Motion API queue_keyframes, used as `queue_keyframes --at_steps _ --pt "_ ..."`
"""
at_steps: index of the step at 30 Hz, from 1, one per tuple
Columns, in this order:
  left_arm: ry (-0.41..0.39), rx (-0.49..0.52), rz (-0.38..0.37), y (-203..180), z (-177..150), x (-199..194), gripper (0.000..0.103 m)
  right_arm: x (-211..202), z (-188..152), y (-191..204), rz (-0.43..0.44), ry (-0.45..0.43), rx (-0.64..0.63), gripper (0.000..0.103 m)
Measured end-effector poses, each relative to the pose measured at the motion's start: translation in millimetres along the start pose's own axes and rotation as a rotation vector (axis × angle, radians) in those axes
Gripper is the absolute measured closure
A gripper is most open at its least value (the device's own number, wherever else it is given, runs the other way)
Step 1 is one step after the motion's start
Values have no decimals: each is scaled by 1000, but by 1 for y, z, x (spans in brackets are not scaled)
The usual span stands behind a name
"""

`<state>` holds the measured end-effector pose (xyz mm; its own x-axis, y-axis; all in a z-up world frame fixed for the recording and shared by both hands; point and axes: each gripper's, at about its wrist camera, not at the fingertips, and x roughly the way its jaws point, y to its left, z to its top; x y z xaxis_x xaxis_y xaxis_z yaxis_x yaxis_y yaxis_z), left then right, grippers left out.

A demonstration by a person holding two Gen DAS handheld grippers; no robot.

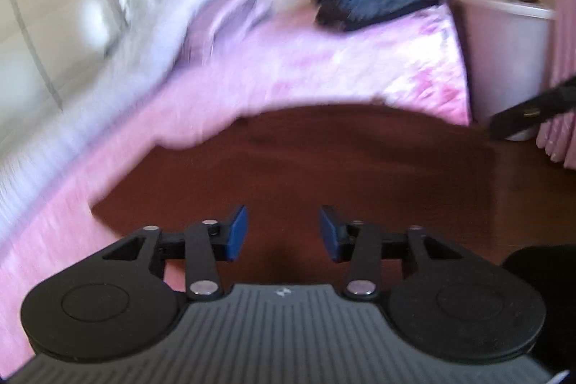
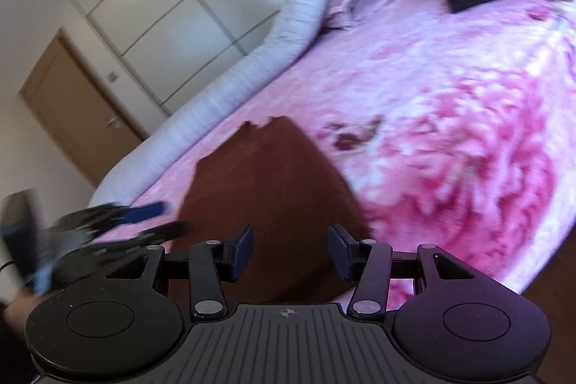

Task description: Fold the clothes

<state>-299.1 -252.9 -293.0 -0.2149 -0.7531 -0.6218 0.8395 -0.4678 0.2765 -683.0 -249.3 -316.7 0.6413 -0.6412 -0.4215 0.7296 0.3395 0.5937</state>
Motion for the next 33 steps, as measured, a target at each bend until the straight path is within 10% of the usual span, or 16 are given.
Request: queue_keyframes --at_steps 2,12,21,24,33 --pt "84 -71 -21 14 -13 15 68 10 2 6 38 8 -39 53" --pt "-15 -294 -72 75 -15 -15 68 55 7 16 26 98 -115 53" --pt "135 -263 -34 127 -23 60 63 84 -20 88 184 207 -437 53" --pt "119 -324 -56 133 -36 58 62 99 -45 102 162 356 -565 53" --pt "65 -216 14 118 -25 24 64 78 -50 111 180 400 -622 53"
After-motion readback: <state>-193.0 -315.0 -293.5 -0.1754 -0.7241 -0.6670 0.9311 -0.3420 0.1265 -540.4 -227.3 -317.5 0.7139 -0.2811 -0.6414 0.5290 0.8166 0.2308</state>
